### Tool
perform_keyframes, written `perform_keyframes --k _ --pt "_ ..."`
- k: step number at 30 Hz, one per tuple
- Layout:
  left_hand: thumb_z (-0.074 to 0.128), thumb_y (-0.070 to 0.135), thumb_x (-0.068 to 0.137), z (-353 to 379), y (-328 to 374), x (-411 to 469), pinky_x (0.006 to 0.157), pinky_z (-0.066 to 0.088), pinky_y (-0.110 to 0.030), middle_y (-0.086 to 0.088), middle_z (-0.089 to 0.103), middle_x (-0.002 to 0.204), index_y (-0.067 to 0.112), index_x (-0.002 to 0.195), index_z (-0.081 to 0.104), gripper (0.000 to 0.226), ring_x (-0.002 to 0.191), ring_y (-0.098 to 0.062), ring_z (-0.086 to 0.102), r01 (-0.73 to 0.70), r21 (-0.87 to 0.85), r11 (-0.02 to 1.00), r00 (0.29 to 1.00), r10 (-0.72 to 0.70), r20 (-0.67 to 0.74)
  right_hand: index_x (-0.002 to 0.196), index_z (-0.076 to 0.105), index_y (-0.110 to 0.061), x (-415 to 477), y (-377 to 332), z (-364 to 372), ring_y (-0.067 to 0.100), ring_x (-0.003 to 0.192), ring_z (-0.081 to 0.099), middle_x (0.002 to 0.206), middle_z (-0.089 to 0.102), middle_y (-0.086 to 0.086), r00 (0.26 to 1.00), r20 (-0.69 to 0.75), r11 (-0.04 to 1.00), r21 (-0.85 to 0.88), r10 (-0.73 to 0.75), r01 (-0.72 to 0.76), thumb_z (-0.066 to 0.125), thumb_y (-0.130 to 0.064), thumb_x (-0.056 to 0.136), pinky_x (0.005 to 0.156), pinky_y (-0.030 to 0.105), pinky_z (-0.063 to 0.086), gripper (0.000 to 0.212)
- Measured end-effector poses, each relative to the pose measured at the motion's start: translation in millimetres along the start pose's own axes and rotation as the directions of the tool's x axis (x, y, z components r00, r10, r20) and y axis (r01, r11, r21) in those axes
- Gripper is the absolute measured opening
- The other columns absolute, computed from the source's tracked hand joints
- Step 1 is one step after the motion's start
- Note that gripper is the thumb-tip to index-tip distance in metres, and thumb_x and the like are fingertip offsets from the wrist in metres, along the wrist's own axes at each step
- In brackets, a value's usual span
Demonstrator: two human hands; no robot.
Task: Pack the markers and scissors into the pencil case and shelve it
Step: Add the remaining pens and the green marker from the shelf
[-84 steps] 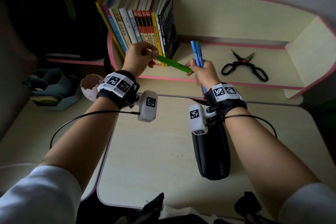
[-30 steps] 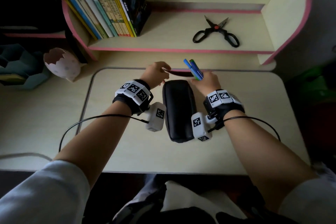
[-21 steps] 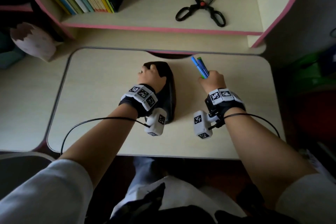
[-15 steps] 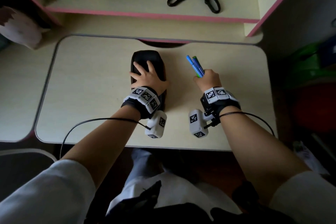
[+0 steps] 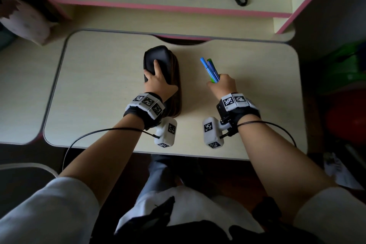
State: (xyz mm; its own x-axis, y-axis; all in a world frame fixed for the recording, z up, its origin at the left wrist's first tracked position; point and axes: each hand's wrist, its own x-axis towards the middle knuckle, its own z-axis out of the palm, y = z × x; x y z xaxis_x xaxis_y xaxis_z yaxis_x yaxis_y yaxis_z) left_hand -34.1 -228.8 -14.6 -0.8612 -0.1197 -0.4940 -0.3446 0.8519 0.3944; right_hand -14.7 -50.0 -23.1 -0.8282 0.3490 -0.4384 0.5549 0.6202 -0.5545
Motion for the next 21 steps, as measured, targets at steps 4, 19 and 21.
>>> perform_keyframes --k 4,19,21 --pt "0.060 0.025 0.079 -20 -13 2 0.089 0.043 -0.039 -0.027 0.043 0.133 0.014 0.146 0.003 0.089 0.114 -0.042 0.050 -0.070 -0.022 0.997 0.998 0.070 0.000 0.102 0.065 -0.003 -3 -19 8 0.031 0.077 0.057 0.084 0.061 0.013 0.999 0.036 0.999 0.043 -0.023 0.021 0.060 -0.026 0.083 0.065 0.026 0.039 0.030" --pt "0.057 0.012 0.077 -74 -77 2 0.062 0.058 -0.043 -0.022 0.061 0.101 0.005 0.113 0.044 0.040 0.080 -0.040 0.066 -0.108 -0.247 0.963 0.993 0.117 0.024 0.106 0.057 0.000 -36 -88 72 0.034 0.089 0.061 0.088 0.058 0.015 0.992 0.123 0.999 -0.001 -0.038 0.039 0.061 -0.026 0.084 0.068 0.030 0.039 0.035" --pt "0.055 0.010 0.078 -77 -83 4 0.065 0.050 -0.038 -0.027 0.061 0.104 0.006 0.121 0.035 0.048 0.089 -0.044 0.063 -0.193 -0.202 0.960 0.981 0.182 -0.069 0.101 0.059 0.000 -37 -97 72 0.032 0.081 0.059 0.083 0.055 0.013 0.996 0.061 0.998 -0.007 -0.067 0.068 0.060 -0.024 0.084 0.065 0.029 0.038 0.030"
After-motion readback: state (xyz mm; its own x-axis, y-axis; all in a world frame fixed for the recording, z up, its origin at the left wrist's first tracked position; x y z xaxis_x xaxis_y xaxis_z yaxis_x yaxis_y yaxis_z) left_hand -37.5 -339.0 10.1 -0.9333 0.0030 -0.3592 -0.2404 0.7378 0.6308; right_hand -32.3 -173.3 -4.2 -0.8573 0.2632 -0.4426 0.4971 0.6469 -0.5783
